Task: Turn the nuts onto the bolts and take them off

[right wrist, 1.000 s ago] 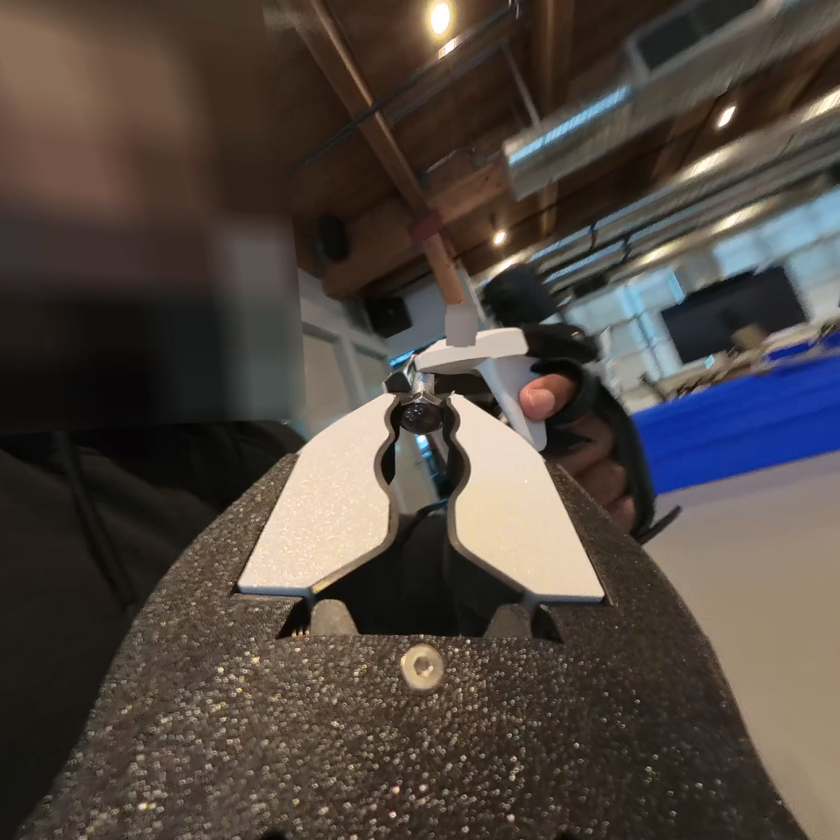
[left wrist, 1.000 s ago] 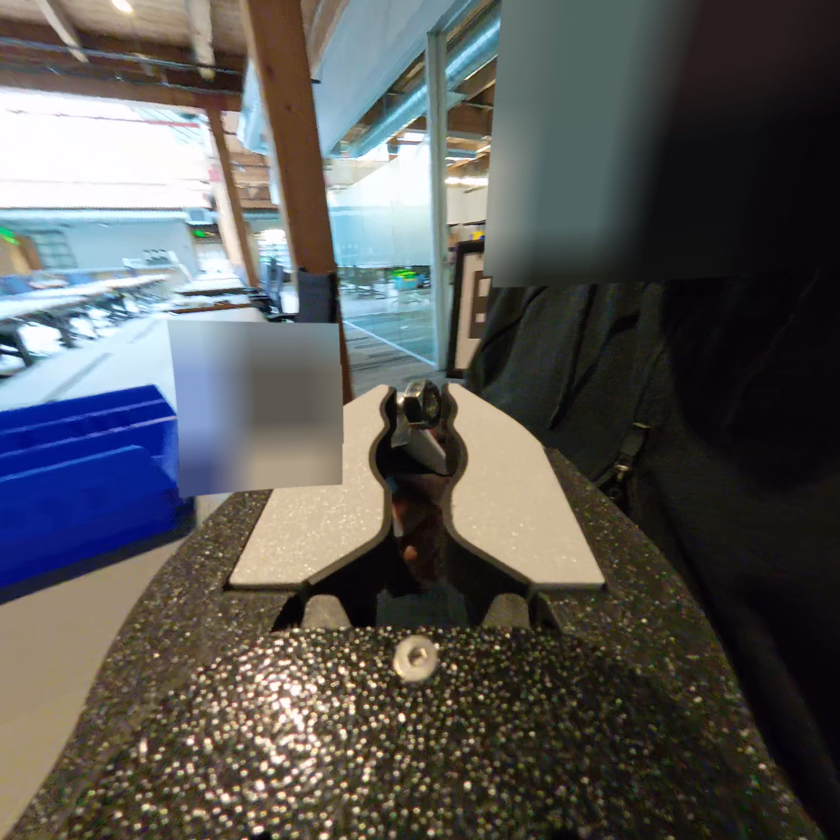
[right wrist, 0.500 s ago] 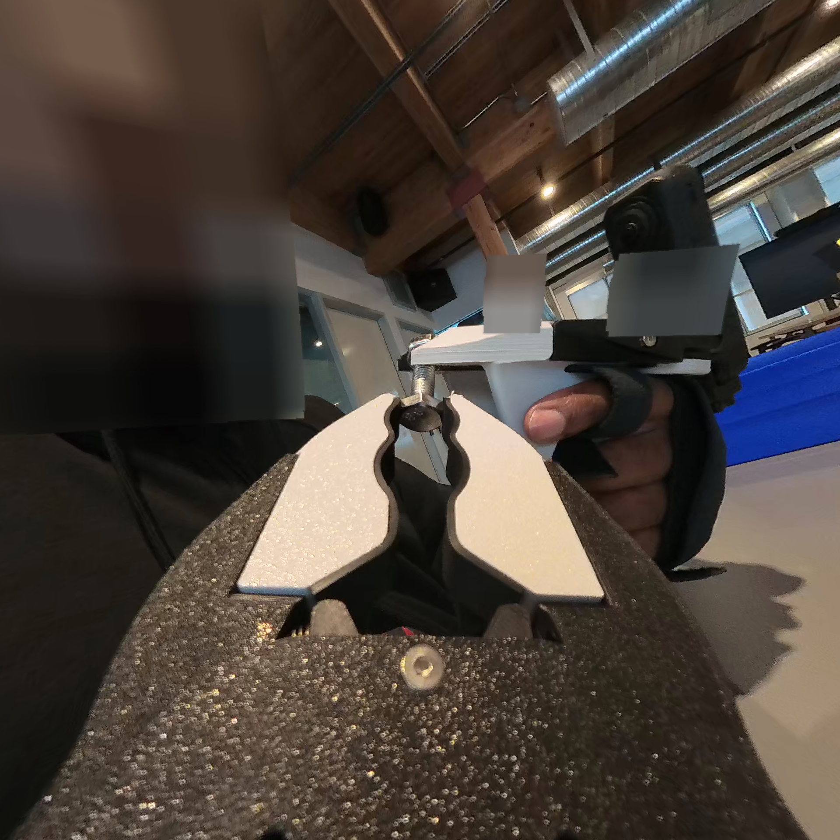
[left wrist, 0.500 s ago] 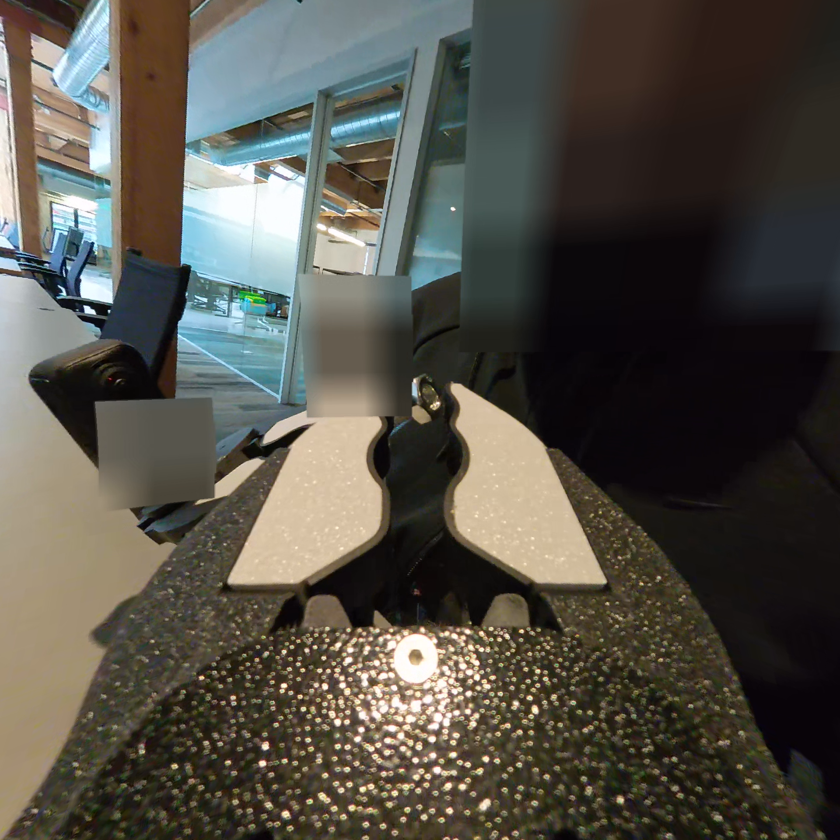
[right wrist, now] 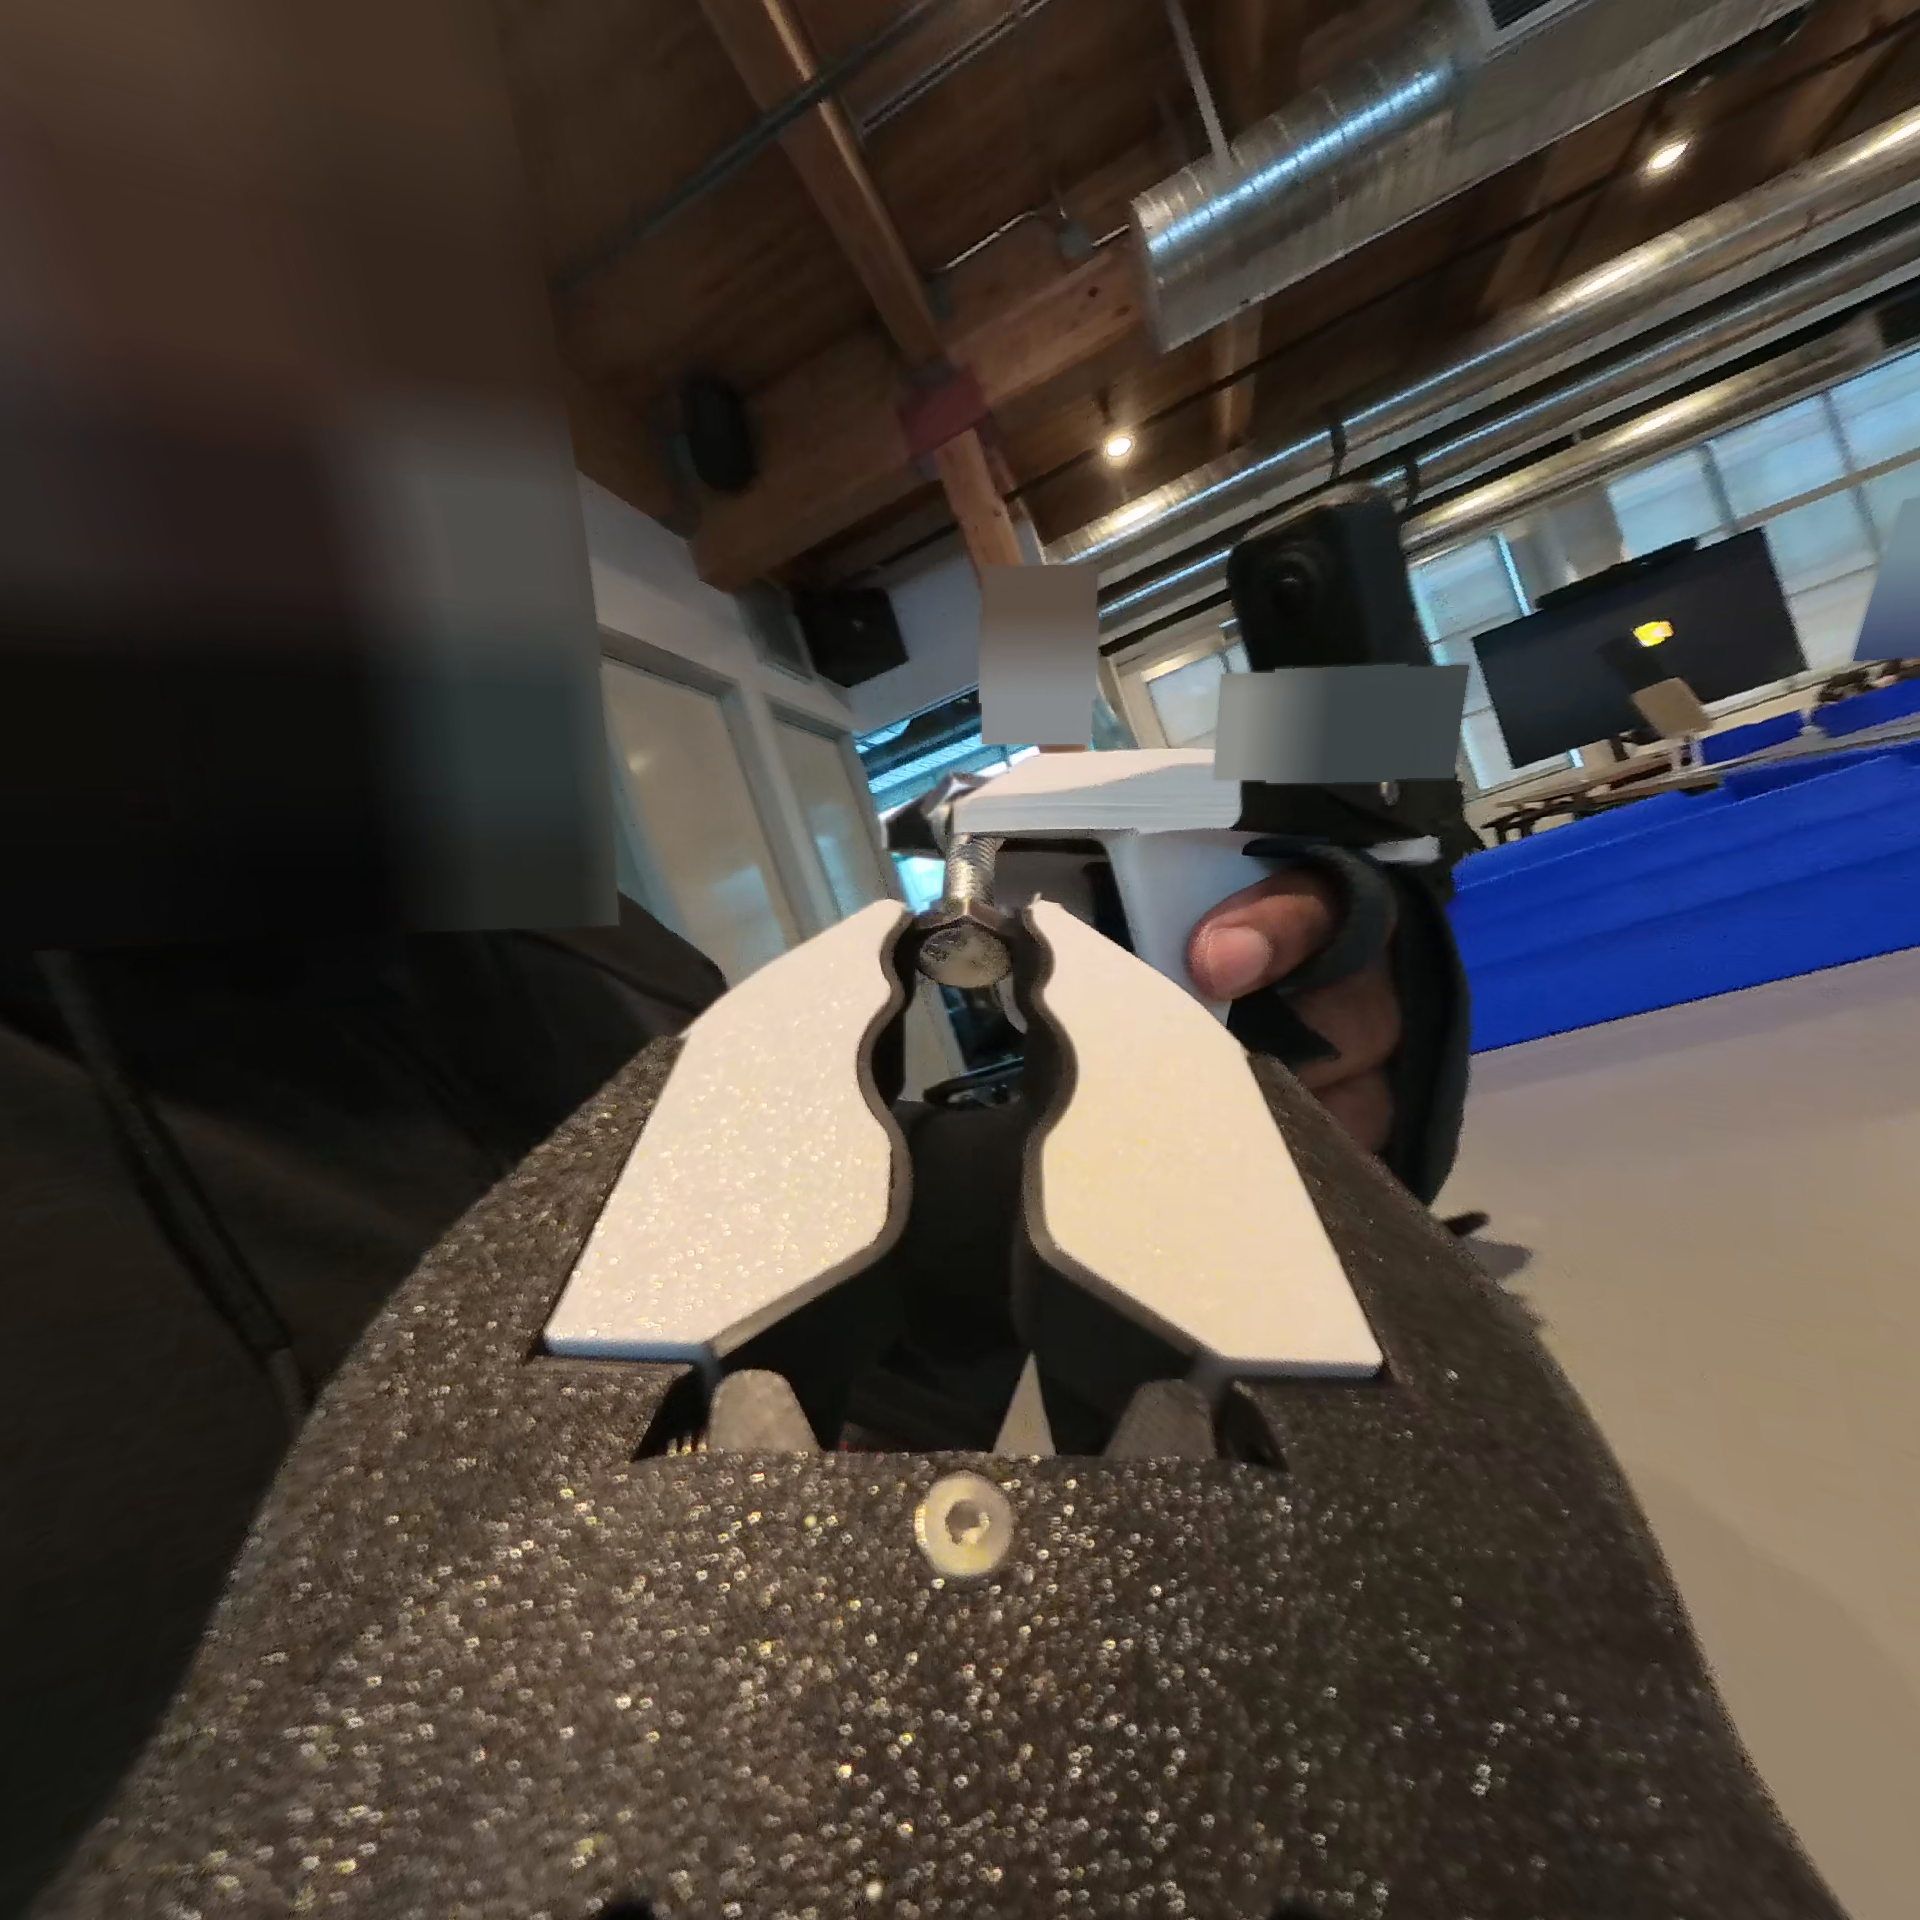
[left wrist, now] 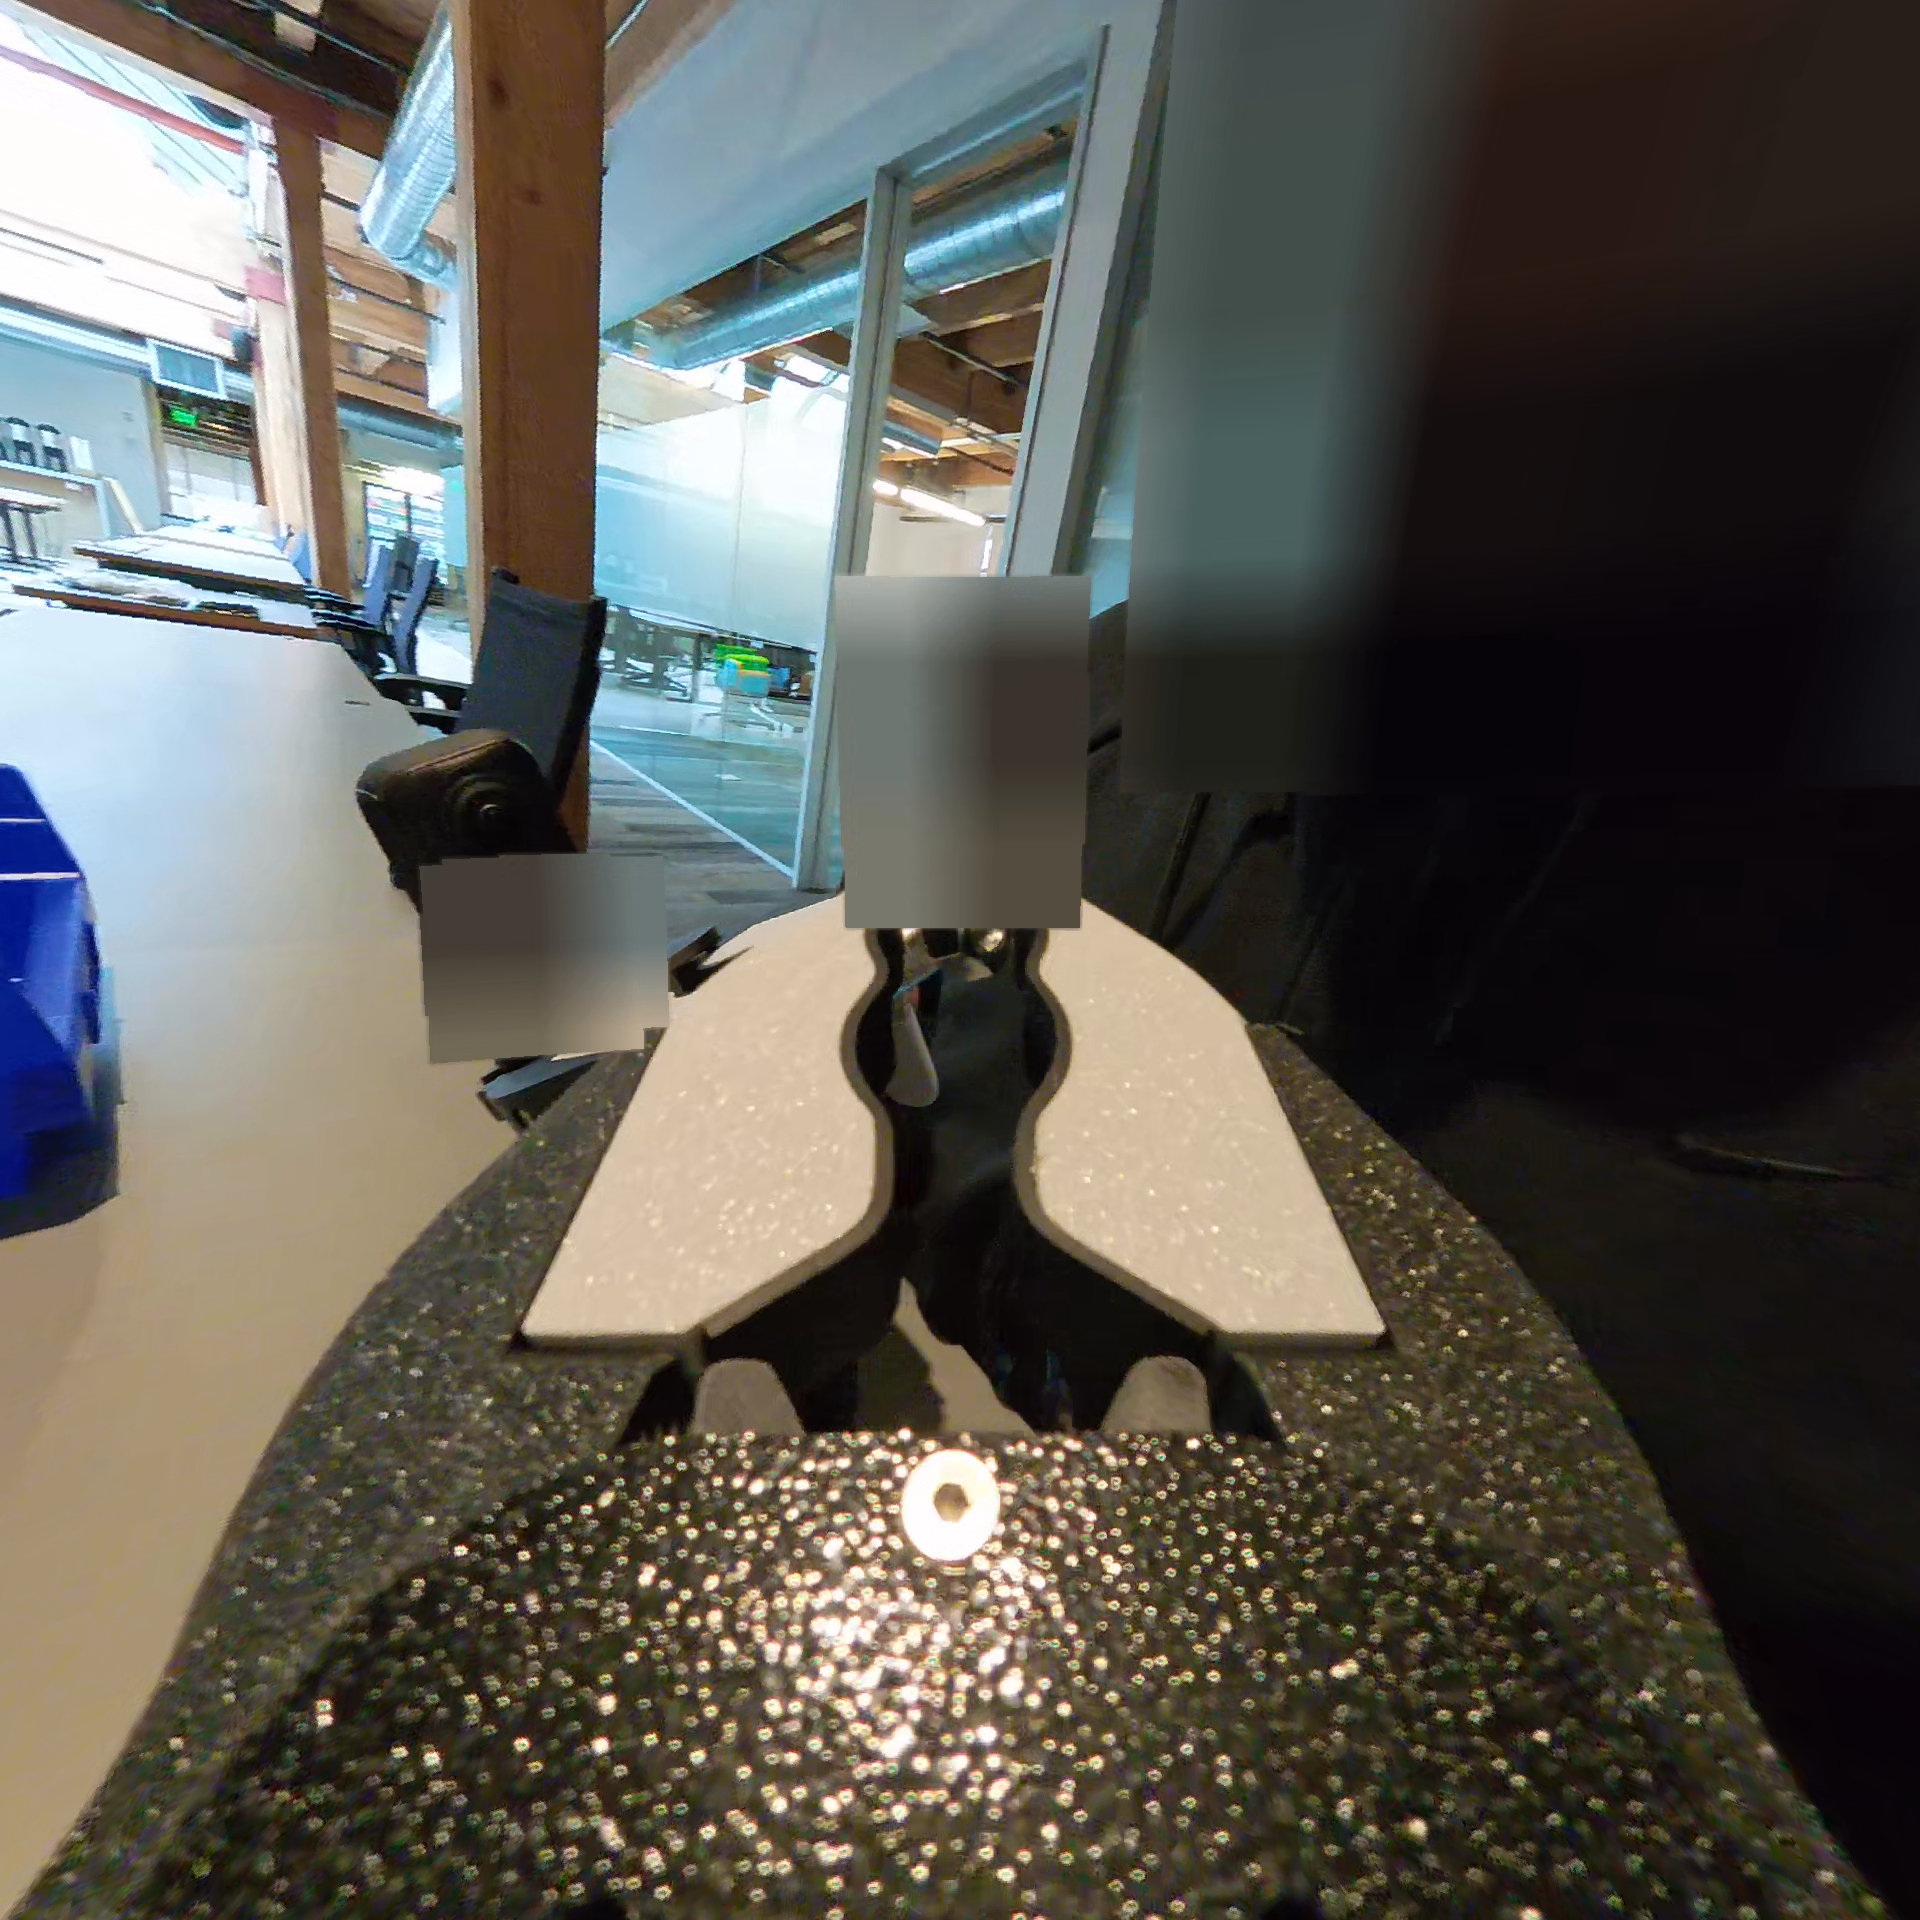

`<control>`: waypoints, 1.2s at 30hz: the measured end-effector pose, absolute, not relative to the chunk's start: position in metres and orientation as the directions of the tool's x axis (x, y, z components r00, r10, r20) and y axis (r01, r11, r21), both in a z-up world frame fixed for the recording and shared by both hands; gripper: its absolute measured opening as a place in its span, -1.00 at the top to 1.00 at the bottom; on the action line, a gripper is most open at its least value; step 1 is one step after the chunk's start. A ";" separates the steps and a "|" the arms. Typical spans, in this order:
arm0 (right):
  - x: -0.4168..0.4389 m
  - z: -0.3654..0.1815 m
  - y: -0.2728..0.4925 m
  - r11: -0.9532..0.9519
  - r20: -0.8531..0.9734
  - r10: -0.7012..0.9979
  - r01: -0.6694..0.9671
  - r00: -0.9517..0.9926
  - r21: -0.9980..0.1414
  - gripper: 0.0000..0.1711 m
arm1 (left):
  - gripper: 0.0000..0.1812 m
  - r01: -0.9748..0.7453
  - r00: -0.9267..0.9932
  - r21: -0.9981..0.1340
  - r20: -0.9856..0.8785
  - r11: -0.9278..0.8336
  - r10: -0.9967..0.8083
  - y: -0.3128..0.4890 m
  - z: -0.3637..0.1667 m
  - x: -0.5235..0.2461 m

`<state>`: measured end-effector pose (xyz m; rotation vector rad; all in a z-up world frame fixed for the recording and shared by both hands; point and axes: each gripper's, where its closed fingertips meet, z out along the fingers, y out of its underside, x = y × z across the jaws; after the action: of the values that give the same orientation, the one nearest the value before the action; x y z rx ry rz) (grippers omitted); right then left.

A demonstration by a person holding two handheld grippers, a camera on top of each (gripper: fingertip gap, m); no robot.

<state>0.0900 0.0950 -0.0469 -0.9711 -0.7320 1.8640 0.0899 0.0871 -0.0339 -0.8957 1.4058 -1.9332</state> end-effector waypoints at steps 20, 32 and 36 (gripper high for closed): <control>0.081 -0.058 0.103 -0.394 -0.343 0.919 -0.383 -0.197 -0.835 0.80 | 0.81 0.154 -0.445 -0.970 0.103 -0.190 -0.889 0.094 -0.048 0.087; 0.083 -0.083 0.118 -0.318 -0.319 0.947 -0.216 -0.035 -0.923 0.80 | 0.82 0.064 -0.440 -0.959 0.220 -0.275 -0.870 0.111 -0.076 0.086; 0.082 -0.097 0.128 -0.314 -0.322 0.946 -0.132 0.037 -0.940 0.80 | 0.82 0.014 -0.383 -0.962 0.246 -0.271 -0.891 0.123 -0.092 0.085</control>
<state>0.0819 0.1278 -0.0974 -1.3708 -0.9015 1.4537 0.0853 0.1229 -0.0924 -1.1436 1.2981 -1.7317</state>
